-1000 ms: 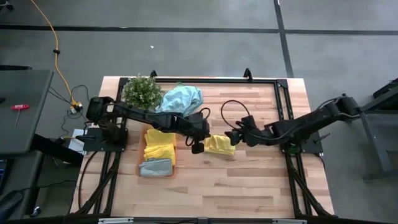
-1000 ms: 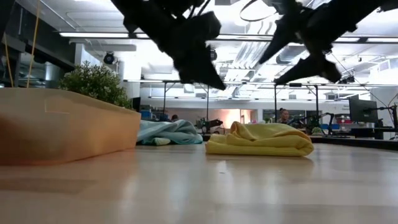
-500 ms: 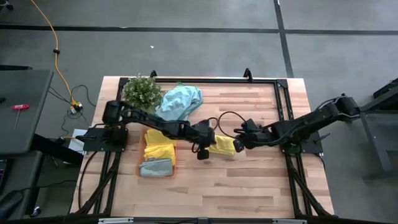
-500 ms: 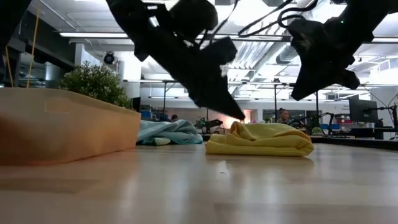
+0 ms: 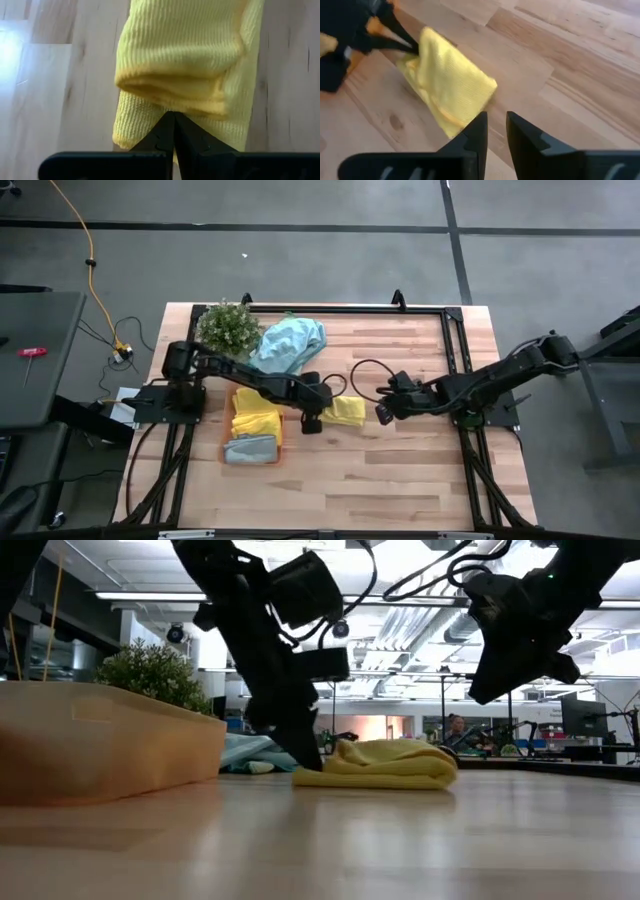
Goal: Fold microfiber towels
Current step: Put the yellow folded microfiber towel into the orange bin
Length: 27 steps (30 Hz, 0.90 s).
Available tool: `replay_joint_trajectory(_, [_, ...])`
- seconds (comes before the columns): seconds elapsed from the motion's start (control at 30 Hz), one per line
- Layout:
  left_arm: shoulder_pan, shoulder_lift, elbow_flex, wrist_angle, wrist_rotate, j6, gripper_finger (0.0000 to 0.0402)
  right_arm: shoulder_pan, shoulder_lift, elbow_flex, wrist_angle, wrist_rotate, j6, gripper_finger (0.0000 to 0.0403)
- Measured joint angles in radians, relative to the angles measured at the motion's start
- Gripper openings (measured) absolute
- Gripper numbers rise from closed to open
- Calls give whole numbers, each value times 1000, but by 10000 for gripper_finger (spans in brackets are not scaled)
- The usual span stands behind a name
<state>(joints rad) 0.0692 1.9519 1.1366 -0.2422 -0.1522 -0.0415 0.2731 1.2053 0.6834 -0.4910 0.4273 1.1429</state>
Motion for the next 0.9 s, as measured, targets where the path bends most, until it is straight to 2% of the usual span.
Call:
replay_joint_trajectory(0.17, [0,-53,0,-7,1,4,0,-28,0,0,1,-67,-67,64])
replay_joint_trajectory(0.43, [2,-116,0,33,6,27,0,-44,0,0,1,-60,-78,64])
replay_joint_trajectory(0.6, [3,-65,0,163,67,61,0,-44,0,0,1,-61,-79,64])
replay_joint_trajectory(0.73, [3,-13,-1,248,54,70,0,-44,0,0,0,-61,-79,64])
replay_joint_trajectory(0.9, [3,17,0,170,25,70,0,-44,0,0,-7,-61,-78,64])
